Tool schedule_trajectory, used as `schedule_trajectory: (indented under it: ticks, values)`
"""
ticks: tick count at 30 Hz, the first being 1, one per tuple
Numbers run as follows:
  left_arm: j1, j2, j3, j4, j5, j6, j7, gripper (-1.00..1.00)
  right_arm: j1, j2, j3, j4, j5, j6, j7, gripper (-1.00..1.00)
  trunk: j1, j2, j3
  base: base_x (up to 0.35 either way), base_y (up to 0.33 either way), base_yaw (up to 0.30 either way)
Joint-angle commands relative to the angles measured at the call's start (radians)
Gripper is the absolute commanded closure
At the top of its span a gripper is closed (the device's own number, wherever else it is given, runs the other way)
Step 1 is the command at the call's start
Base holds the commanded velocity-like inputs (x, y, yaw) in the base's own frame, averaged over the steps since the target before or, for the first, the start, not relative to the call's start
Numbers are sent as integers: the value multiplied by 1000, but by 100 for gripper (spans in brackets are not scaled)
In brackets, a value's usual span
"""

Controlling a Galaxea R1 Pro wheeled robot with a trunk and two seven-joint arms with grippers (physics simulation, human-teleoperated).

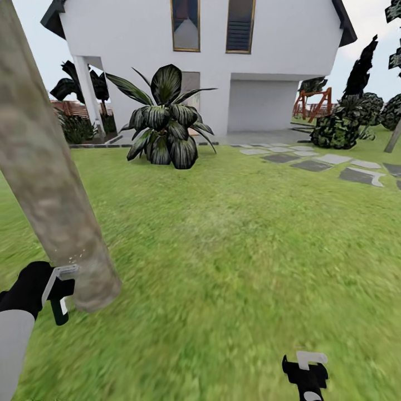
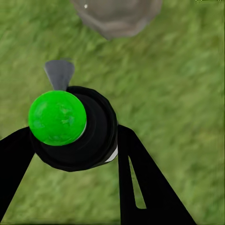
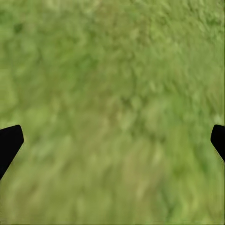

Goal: In the garden, pick up the pesticide atomizer on the floor and spray pesticide onto both trees until each tree trunk is fully covered.

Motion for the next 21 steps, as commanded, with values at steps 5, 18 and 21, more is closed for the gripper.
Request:
schedule_trajectory:
  ticks: [5, 18, 21]
  values:
    - [18, -2, -2, 6, 2, -11, 2, 100, 0, 1, 0, 0, 0, 0, 0, -100, 0, 0, 0, 198, -142, 277]
    - [108, -9, 6, 2, 13, -25, 0, 100, 0, -3, -1, 0, 0, 0, 1, -100, 0, 0, 0, 7, -5, 103]
    - [109, -9, 6, 1, 14, -26, 0, 100, 0, -5, -2, 0, 0, 0, -1, -100, 0, 0, 0, 0, 0, 0]
